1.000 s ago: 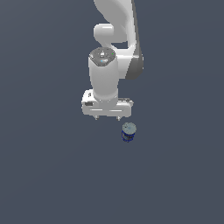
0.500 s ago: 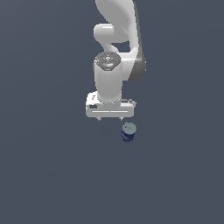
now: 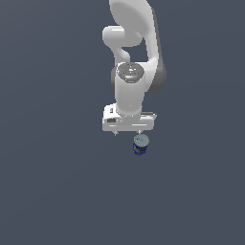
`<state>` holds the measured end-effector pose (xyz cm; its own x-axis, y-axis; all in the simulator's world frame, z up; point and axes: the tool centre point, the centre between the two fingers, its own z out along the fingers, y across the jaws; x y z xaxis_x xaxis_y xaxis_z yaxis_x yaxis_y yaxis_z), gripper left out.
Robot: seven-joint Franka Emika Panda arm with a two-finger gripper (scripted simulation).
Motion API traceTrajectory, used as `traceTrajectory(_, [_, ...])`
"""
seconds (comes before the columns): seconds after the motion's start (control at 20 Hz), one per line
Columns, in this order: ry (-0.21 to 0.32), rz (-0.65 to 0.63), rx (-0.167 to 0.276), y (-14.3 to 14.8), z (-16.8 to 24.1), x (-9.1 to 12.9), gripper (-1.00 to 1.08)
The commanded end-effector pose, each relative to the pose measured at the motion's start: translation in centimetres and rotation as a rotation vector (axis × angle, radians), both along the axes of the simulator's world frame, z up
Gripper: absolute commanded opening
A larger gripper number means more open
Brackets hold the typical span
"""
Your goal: Pick up the object and move it to a goal position.
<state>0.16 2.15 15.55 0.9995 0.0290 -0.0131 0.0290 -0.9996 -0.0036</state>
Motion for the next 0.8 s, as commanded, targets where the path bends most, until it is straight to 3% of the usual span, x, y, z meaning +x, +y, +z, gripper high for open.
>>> traceTrajectory(0.0, [-0.004, 0.024, -0.002, 2.3, -1.0, 0.1, 1.0])
traceTrajectory(0.3, [-0.012, 0.063, -0.003, 6.3, -2.9, 0.2, 1.0])
traceTrajectory(0.75, [-0.011, 0.067, -0.002, 6.6, -4.0, 0.1, 1.0])
